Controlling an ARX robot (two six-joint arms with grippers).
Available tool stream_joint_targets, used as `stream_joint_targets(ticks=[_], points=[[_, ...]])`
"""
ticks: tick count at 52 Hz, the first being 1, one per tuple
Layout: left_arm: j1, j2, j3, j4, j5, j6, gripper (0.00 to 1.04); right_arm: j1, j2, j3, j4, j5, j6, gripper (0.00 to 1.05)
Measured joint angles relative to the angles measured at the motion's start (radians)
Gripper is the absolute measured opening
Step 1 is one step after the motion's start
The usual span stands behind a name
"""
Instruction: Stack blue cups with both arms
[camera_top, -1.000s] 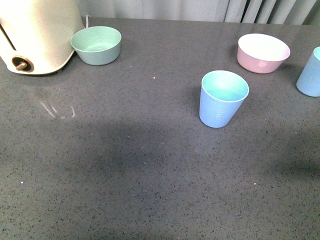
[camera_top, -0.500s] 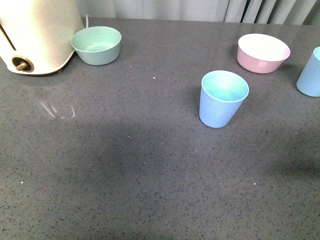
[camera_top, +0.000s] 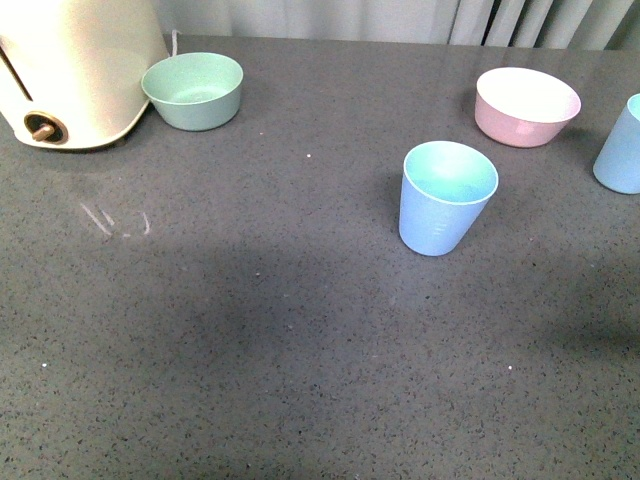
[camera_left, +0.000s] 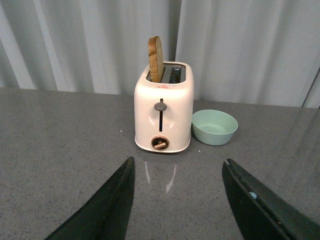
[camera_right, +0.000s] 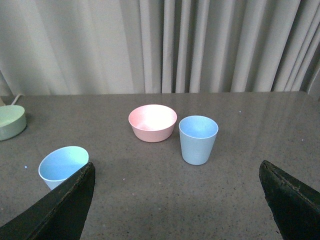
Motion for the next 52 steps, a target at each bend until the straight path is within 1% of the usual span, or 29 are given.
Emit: stream_joint_targets(ticks=[5,6,10,12,15,21,22,24,25,27,30,31,34,36,39,42,46,49,52], points=[[0.000,0.000,0.000,0.000,0.000,0.000,0.72,0.000,0.000,0.000,0.000,0.000,0.000,0.96],[0.000,0.000,0.000,0.000,0.000,0.000,0.74,0.000,0.000,0.000,0.000,0.000,0.000,0.96],[0.000,0.000,0.000,0.000,0.000,0.000,0.91,0.000,0.000,0.000,0.000,0.000,0.000,0.96],[0.000,0.000,0.000,0.000,0.000,0.001,0.98,0.000,0.000,0.000,0.000,0.000,0.000,0.96],[0.000,0.000,0.000,0.000,0.000,0.002,0.95,0.000,0.000,0.000,0.000,0.000,0.000,0.96],[0.000,0.000,0.000,0.000,0.000,0.002,0.96,0.000,0.005,0.003,-0.007,-0.001,0.000,0.96],[0.000,0.000,0.000,0.000,0.000,0.002,0.96,-0.002,0.014,0.007,-0.023,-0.006,0.000,0.96],[0.000,0.000,0.000,0.000,0.000,0.002,0.96,-0.021,0.072,0.050,-0.140,-0.044,-0.005,0.96],[0.000,0.000,0.000,0.000,0.000,0.002,0.96,-0.029,0.093,0.062,-0.166,-0.053,-0.010,0.96],[0.000,0.000,0.000,0.000,0.000,0.002,0.96,-0.075,0.197,0.105,-0.226,-0.094,-0.032,0.96],[0.000,0.000,0.000,0.000,0.000,0.002,0.96,-0.170,0.365,0.148,-0.176,-0.169,-0.081,0.96],[0.000,0.000,0.000,0.000,0.000,0.002,0.96,-0.212,0.435,0.169,-0.134,-0.203,-0.111,0.96],[0.000,0.000,0.000,0.000,0.000,0.002,0.96,-0.298,0.597,0.229,-0.029,-0.264,-0.197,0.96],[0.000,0.000,0.000,0.000,0.000,0.002,0.96,-0.347,0.721,0.276,0.030,-0.291,-0.257,0.96],[0.000,0.000,0.000,0.000,0.000,0.002,0.96,-0.390,0.895,0.349,0.098,-0.325,-0.356,0.96],[0.000,0.000,0.000,0.000,0.000,0.002,0.96,-0.406,1.072,0.425,0.136,-0.348,-0.442,0.96],[0.000,0.000,0.000,0.000,0.000,0.002,0.96,-0.400,1.271,0.527,0.138,-0.375,-0.557,0.96],[0.000,0.000,0.000,0.000,0.000,0.002,0.96,-0.383,1.420,0.620,0.127,-0.369,-0.647,0.96],[0.000,0.000,0.000,0.000,0.000,0.002,0.96,-0.362,1.509,0.685,0.124,-0.358,-0.705,0.96]])
